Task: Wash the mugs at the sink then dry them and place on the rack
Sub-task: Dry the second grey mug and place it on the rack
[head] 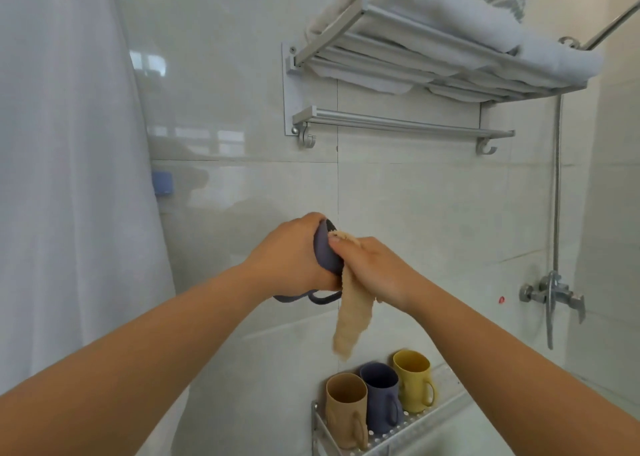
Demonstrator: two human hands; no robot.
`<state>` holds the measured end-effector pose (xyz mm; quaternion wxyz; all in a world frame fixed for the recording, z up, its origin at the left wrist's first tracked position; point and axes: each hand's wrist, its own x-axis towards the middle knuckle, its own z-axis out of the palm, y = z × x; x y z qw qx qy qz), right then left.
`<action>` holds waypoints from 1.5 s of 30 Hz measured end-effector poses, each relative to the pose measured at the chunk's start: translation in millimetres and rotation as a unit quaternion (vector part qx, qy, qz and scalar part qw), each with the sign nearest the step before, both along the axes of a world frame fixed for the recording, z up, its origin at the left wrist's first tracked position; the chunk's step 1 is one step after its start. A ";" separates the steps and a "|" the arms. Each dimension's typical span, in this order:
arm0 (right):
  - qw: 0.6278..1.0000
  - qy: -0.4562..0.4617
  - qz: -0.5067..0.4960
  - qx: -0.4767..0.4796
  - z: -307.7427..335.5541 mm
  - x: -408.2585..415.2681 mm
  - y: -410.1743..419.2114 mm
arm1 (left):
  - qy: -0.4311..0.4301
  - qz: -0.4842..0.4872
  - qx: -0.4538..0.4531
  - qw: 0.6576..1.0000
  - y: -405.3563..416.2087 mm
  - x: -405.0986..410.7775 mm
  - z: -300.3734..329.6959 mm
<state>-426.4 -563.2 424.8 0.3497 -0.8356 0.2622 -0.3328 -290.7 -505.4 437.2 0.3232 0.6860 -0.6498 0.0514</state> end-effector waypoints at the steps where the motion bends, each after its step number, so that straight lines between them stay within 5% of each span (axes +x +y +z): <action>1: 0.998 0.000 0.015 0.053 0.0 0.6 1.3 | -0.025 0.001 0.001 1.000 -0.7 -0.1 -1.6; 8: 0.981 -0.081 0.069 0.164 -14.2 5.5 0.5 | -0.048 -0.025 -0.017 0.998 -5.6 0.4 -23.0; 14: 0.988 -0.044 0.119 0.089 -13.4 -15.1 -12.4 | 0.142 -0.129 0.233 0.953 16.9 25.9 -3.2; 18: 0.978 -0.052 0.146 0.136 -10.7 -12.2 -12.1 | 0.071 -0.074 0.126 0.987 13.1 22.4 -7.7; 23: 0.962 -0.096 0.097 0.235 -12.6 0.1 -11.4 | -0.145 0.036 -0.031 0.988 1.2 15.1 -35.3; 25: 0.963 -0.095 0.094 0.232 -13.6 -0.4 -12.8 | -0.118 0.004 -0.025 0.993 1.6 14.6 -39.4; 29: 0.970 -0.070 0.162 0.168 -15.1 -12.6 -17.3 | 0.157 -0.100 0.118 0.975 11.4 29.8 -25.7; 32: 0.974 -0.027 0.175 0.143 -11.9 -14.2 -16.9 | 0.114 -0.081 0.156 0.978 12.1 34.9 -20.5; 37: 0.963 -0.089 0.135 0.216 -14.6 -2.5 -16.3 | -0.010 0.002 -0.017 1.000 5.0 21.0 -38.9; 40: 0.964 -0.094 0.109 0.225 -16.4 -0.8 -18.4 | -0.039 0.022 -0.030 0.999 1.7 20.7 -56.3; 43: 0.971 -0.085 0.131 0.182 -17.3 -8.9 -24.5 | 0.128 -0.020 -0.010 0.992 6.9 27.3 -49.6; 45: 0.970 -0.073 0.168 0.159 -14.1 -16.6 -27.5 | 0.366 -0.065 -0.006 0.928 11.7 37.7 -37.8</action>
